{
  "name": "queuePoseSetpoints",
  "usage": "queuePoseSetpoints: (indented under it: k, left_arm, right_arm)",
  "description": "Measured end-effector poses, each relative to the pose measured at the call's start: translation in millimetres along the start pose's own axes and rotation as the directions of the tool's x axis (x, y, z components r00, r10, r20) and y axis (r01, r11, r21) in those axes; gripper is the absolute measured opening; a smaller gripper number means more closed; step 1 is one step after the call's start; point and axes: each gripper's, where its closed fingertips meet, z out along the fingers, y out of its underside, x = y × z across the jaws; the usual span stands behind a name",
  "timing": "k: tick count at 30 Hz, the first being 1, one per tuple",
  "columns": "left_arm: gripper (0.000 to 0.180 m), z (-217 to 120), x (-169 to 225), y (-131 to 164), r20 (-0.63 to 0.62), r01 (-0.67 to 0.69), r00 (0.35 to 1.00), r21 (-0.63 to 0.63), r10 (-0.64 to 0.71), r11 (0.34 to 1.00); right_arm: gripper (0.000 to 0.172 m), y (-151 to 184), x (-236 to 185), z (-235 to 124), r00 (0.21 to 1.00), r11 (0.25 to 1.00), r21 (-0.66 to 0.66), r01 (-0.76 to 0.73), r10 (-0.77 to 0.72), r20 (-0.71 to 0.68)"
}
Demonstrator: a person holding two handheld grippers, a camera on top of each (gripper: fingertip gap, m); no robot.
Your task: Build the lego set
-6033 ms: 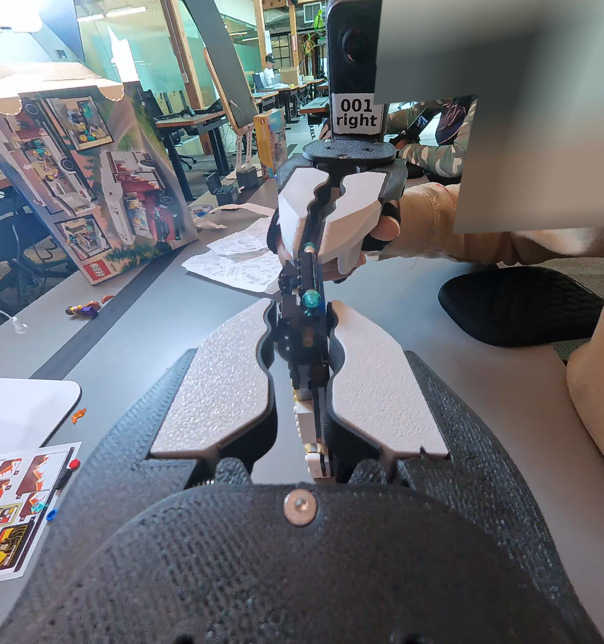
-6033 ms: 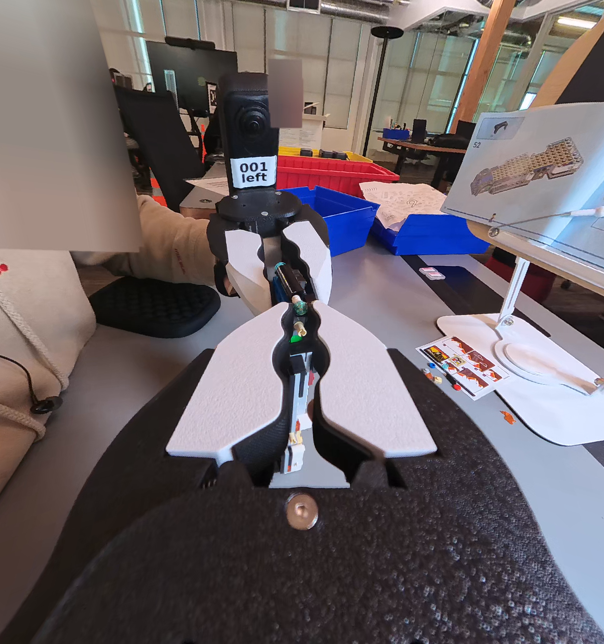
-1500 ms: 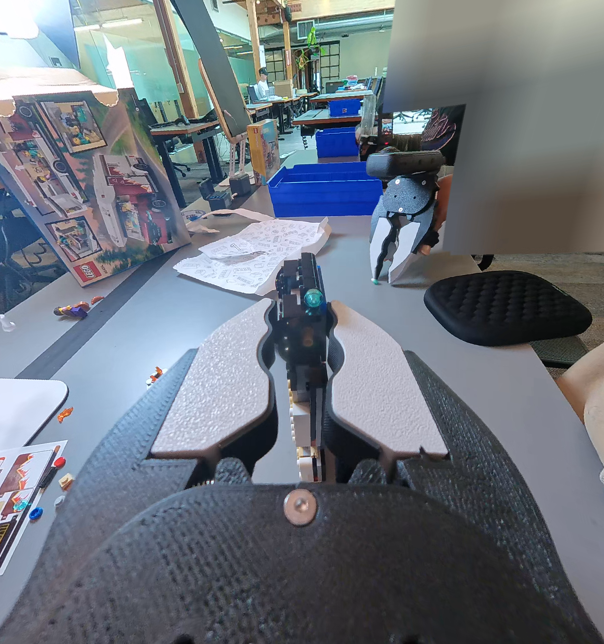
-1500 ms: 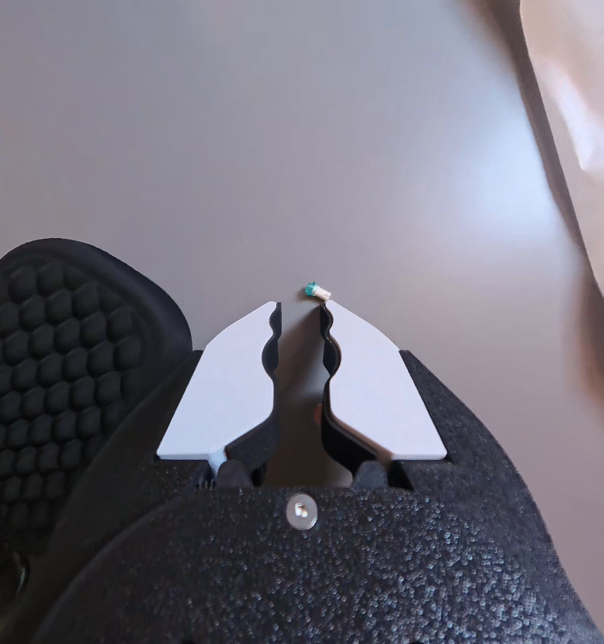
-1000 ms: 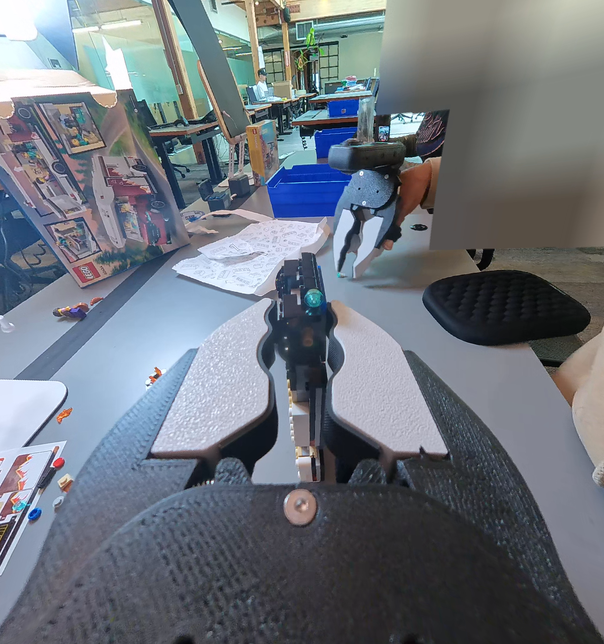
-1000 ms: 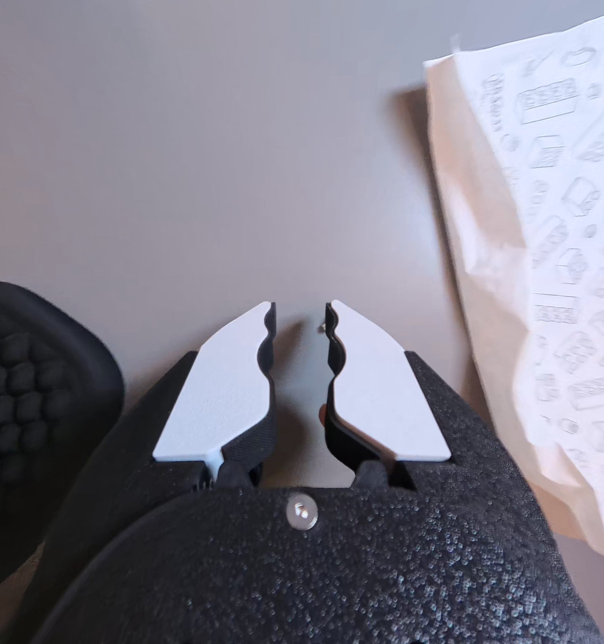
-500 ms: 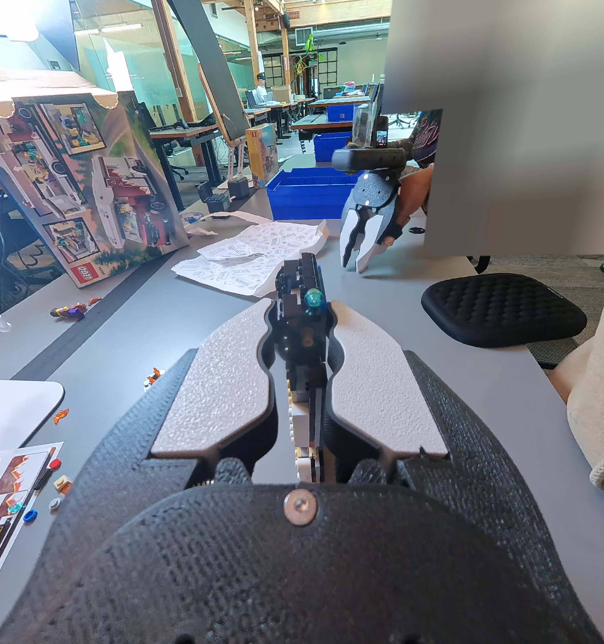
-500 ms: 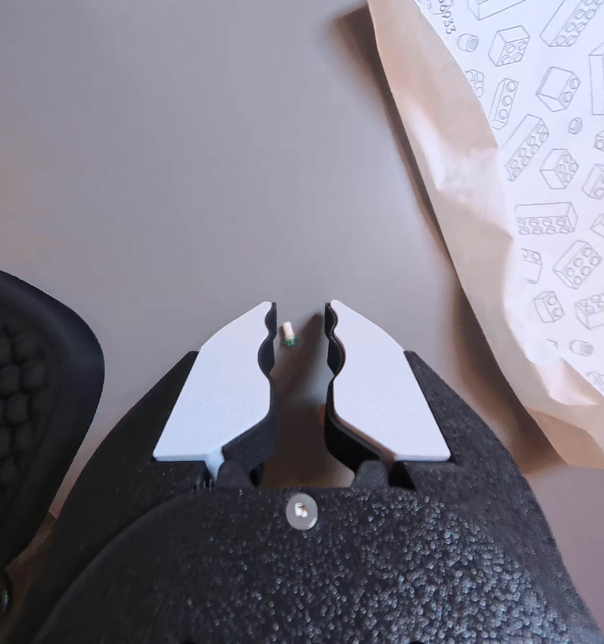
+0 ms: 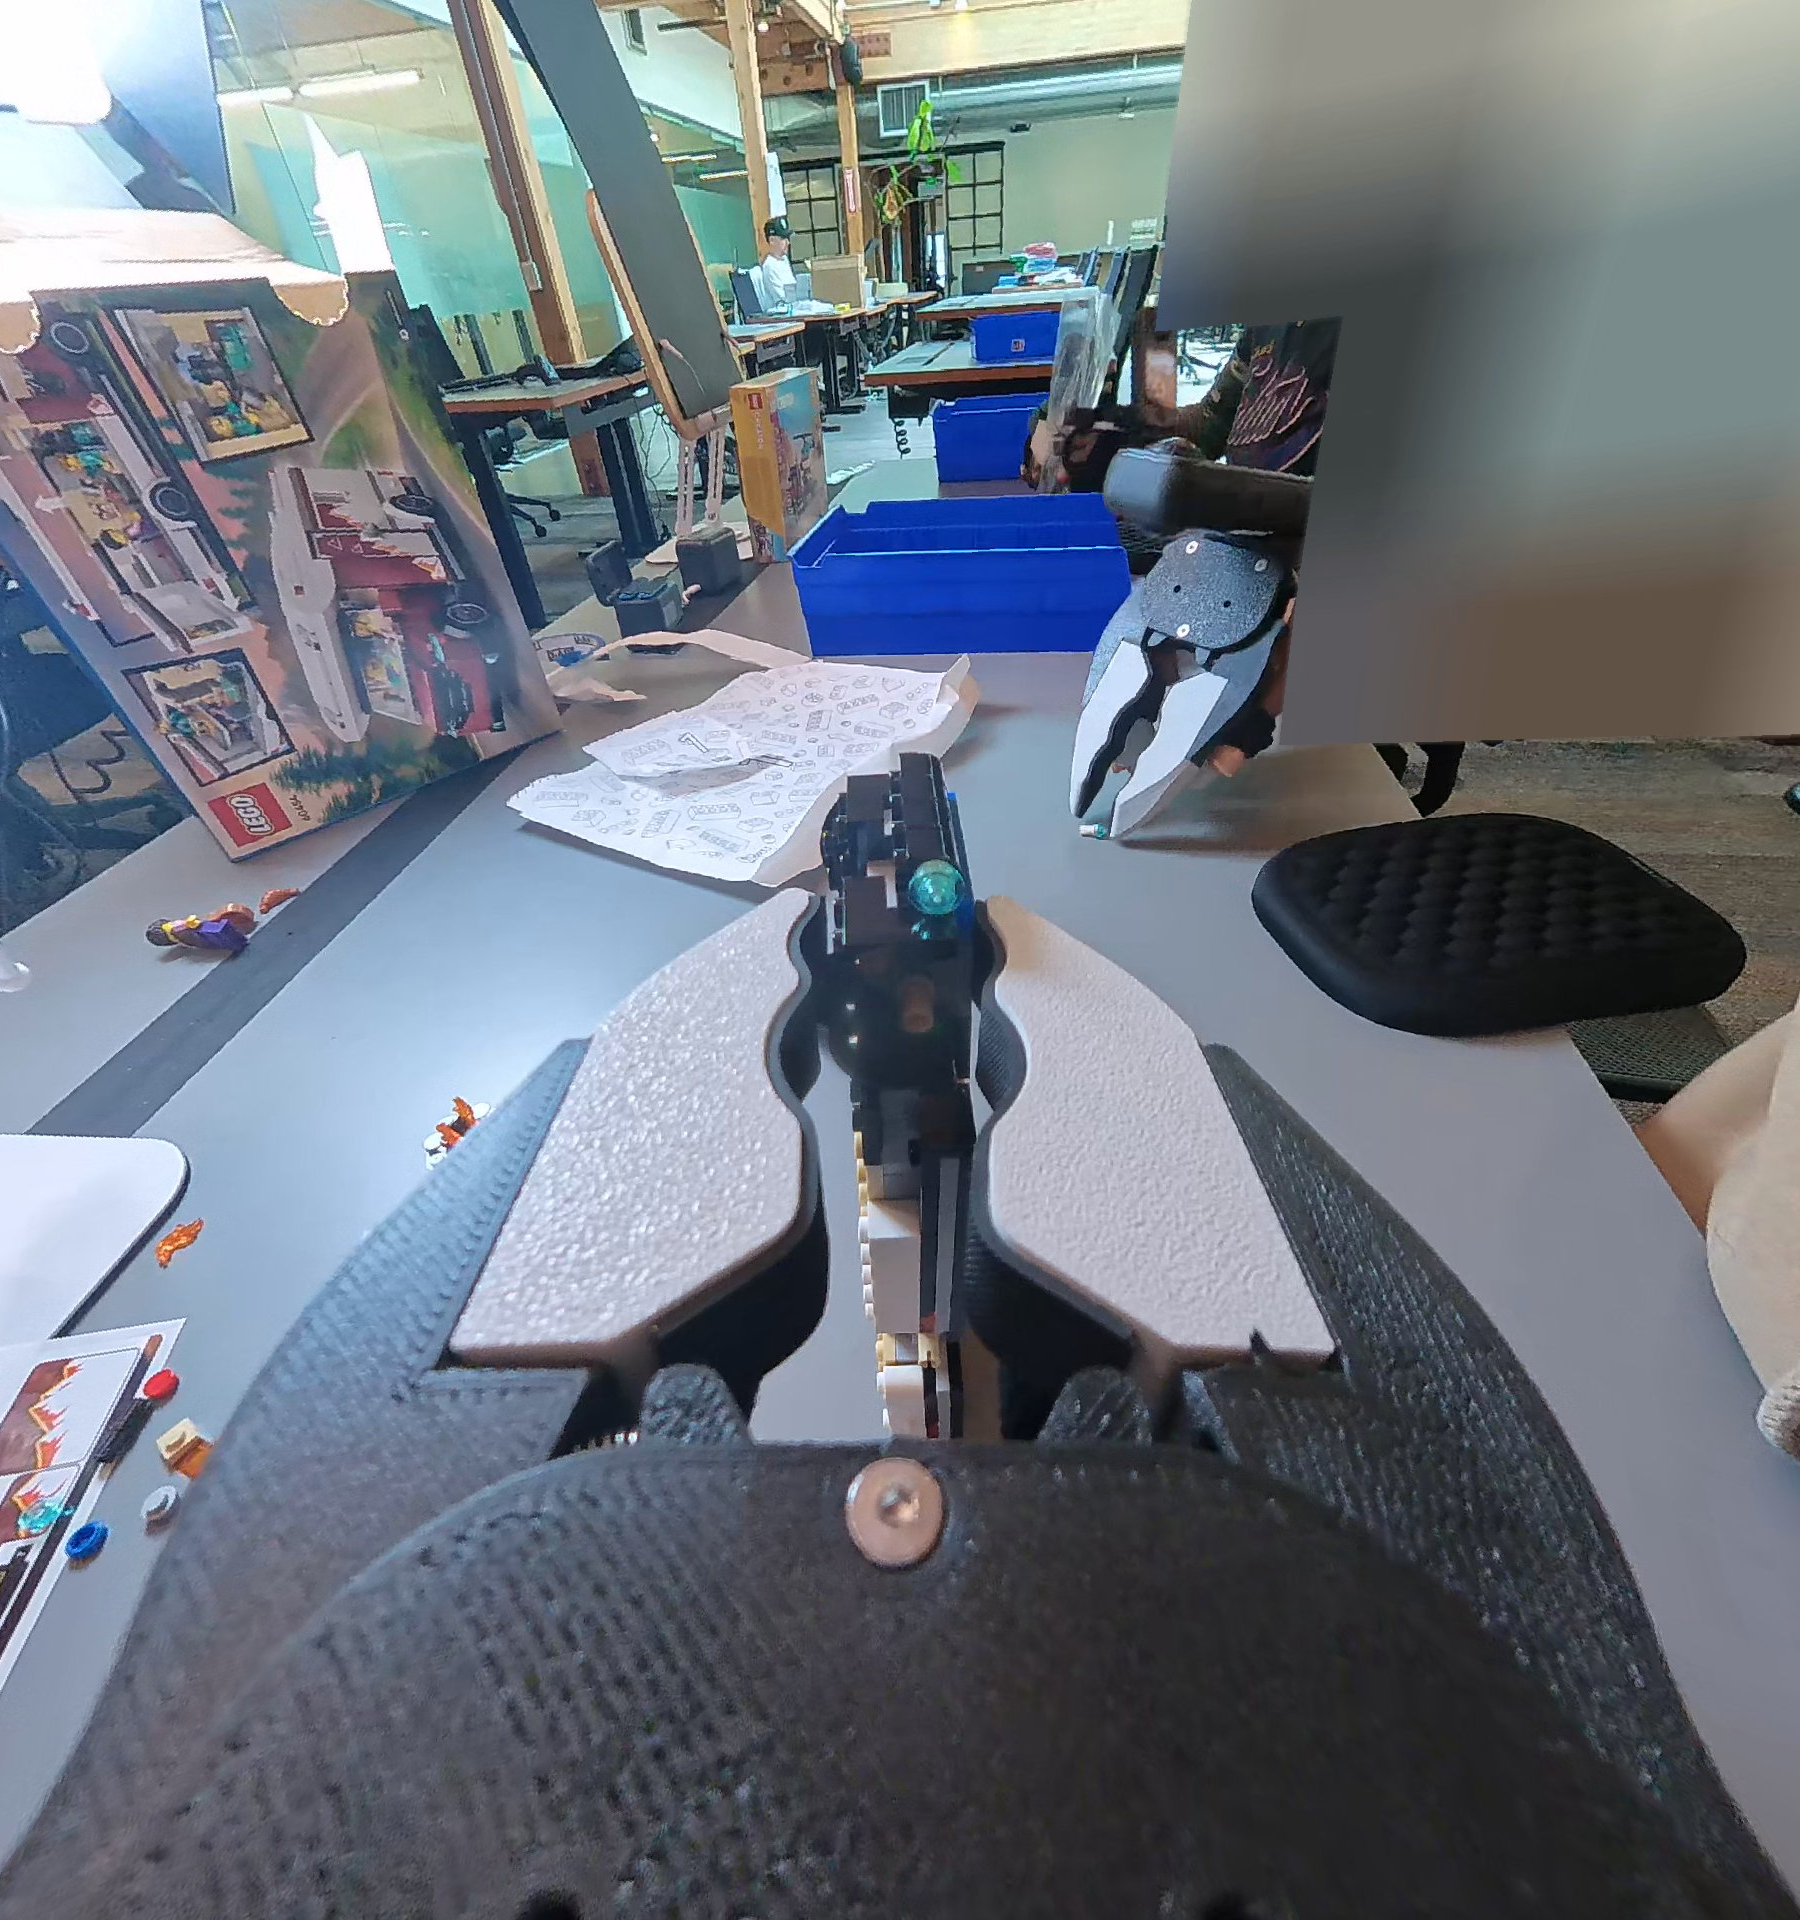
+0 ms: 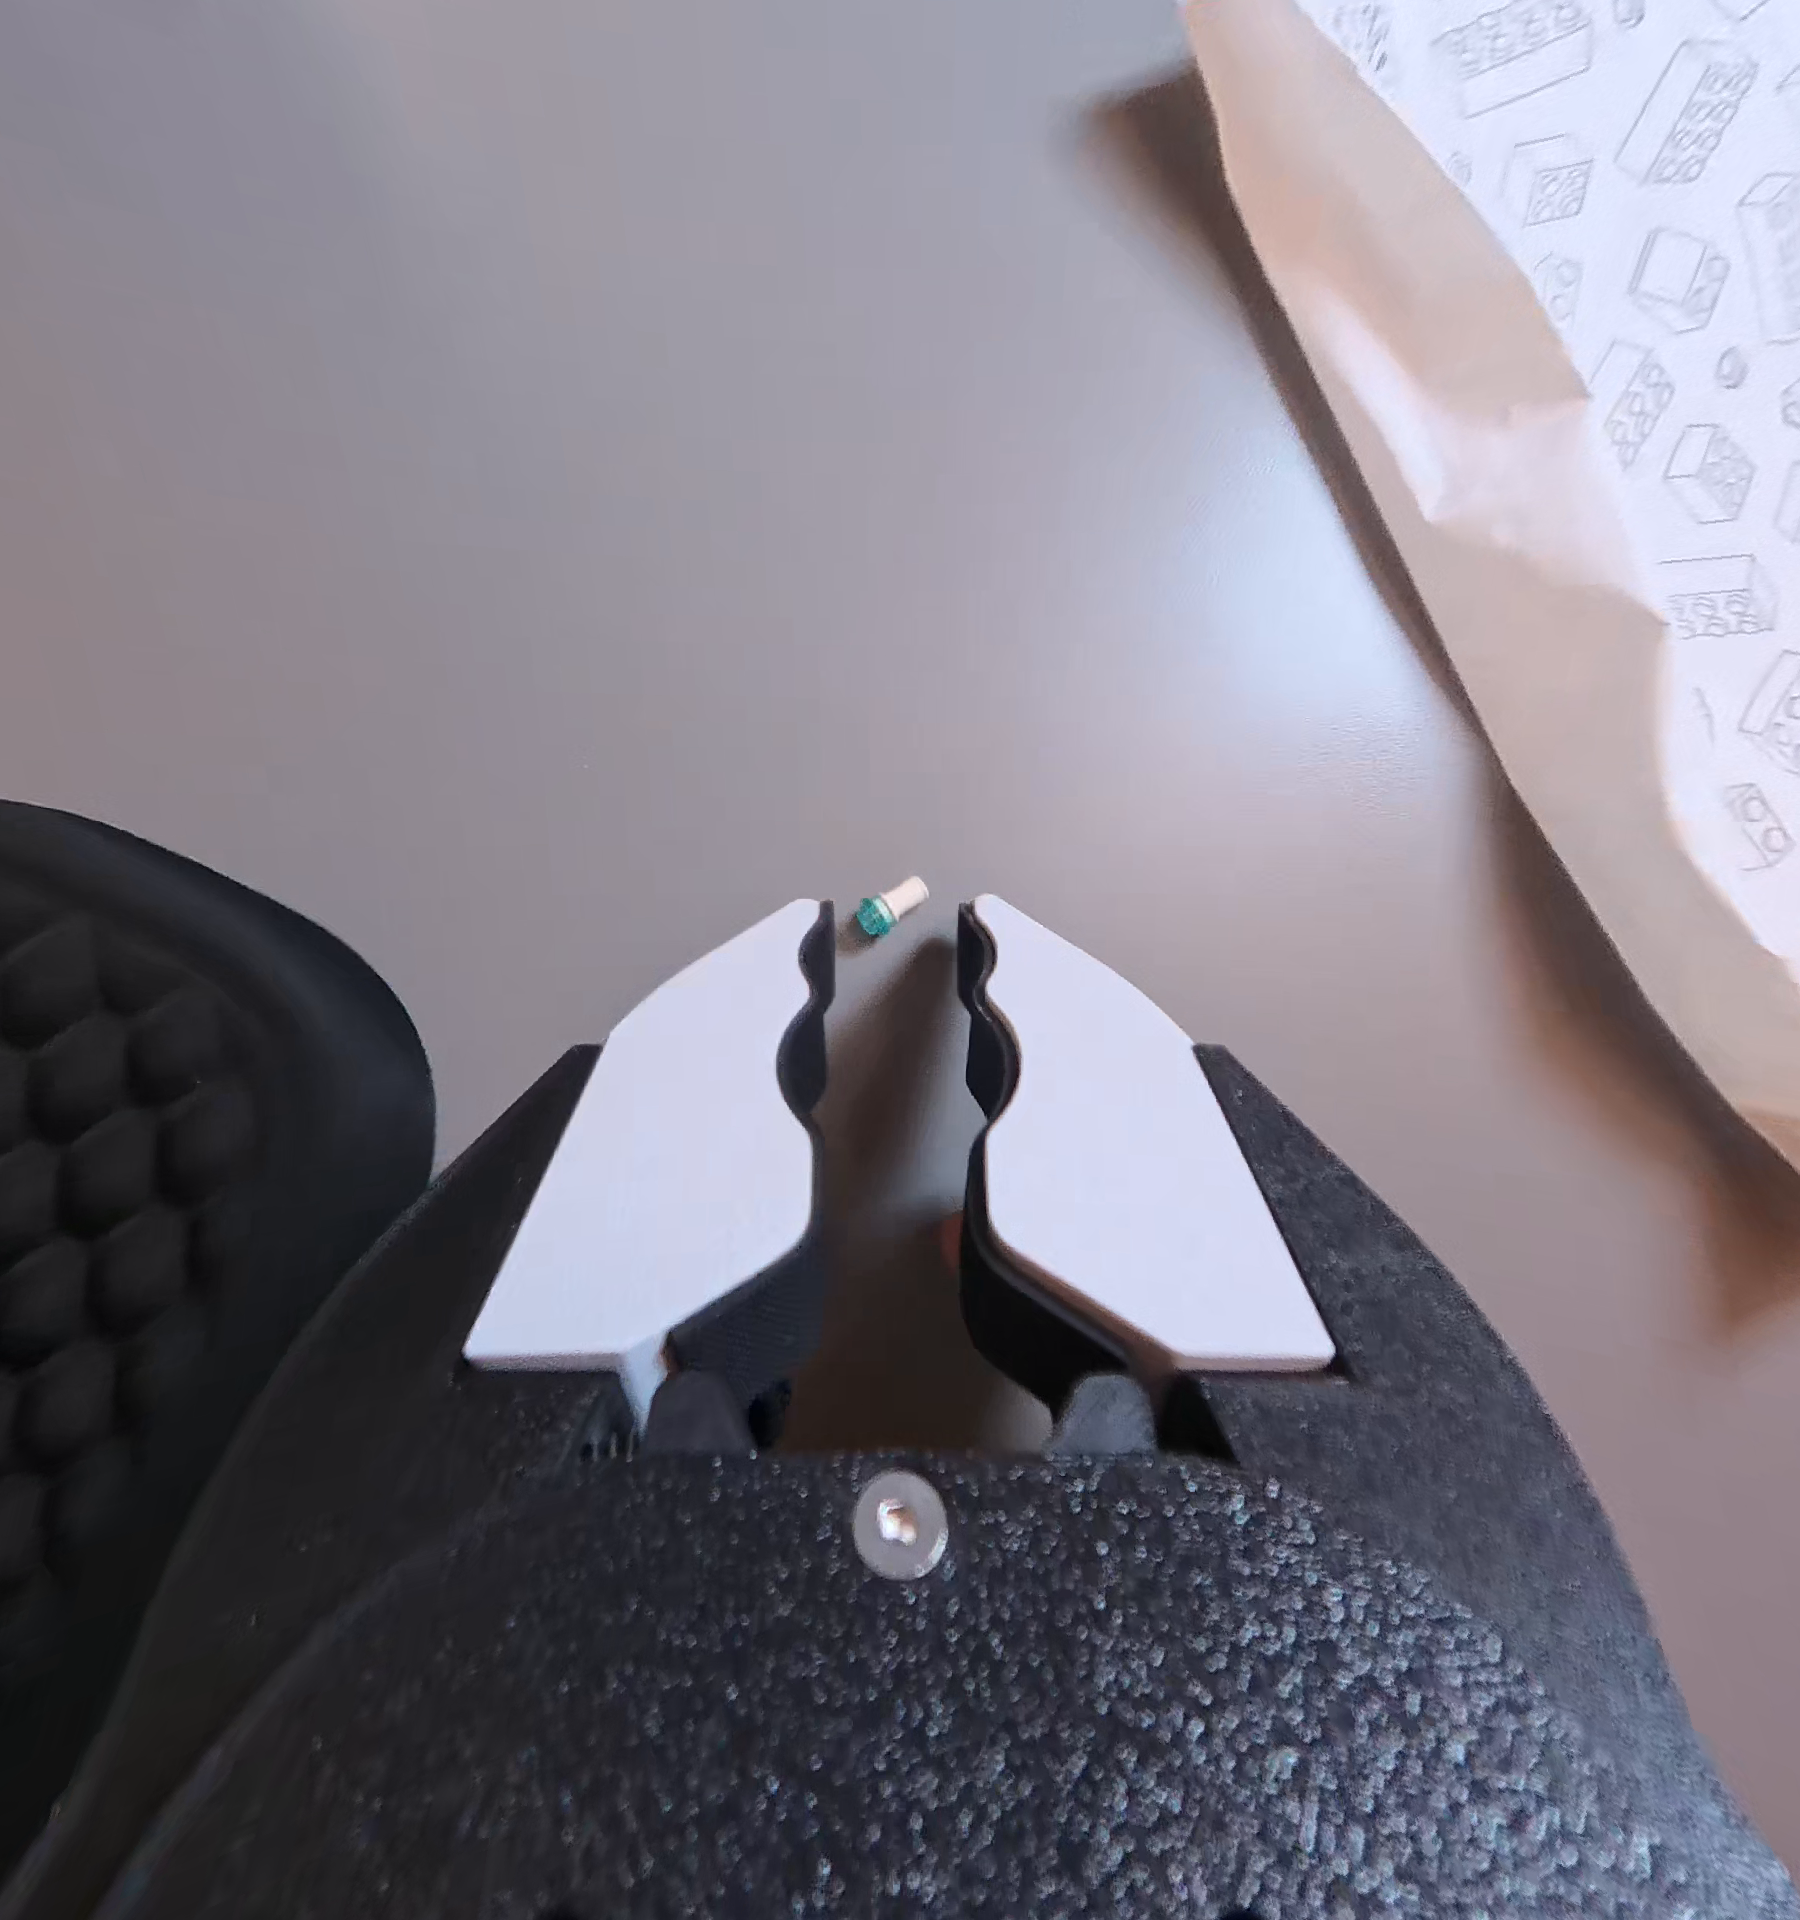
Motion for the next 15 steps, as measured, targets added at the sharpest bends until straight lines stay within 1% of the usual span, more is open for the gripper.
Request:
queuePoseSetpoints:
  k: [1, 4, 12, 15]
  left_arm:
    - [0.026, -0.1, 0.5, 0.0, 0.0, -0.004, 1.0, -0.002, 0.004, 1.0]
    - [0.026, -0.4, 1.1, 0.0, -0.001, -0.007, 1.0, -0.003, 0.007, 1.0]
    - [0.026, -1.5, 1.1, 0.0, 0.0, -0.006, 1.0, -0.002, 0.006, 1.0]
    - [0.026, -1.6, 1.1, 0.1, -0.002, -0.006, 1.0, 0.0, 0.006, 1.0]
  right_arm:
    - [0.021, -0.4, -0.9, 2.0, 1.0, 0.999, -0.021, 0.026, -0.026, -0.008]
    - [0.014, -4.6, -7.8, 5.5, 0.998, 0.997, -0.051, 0.051, -0.049, 0.045]
    - [0.014, -13.6, -10.9, 12.5, 0.987, 0.991, -0.072, 0.111, -0.101, 0.127]
    - [0.013, -16.3, -17.3, 14.0, 0.98, 0.989, -0.045, 0.141, -0.133, 0.151]
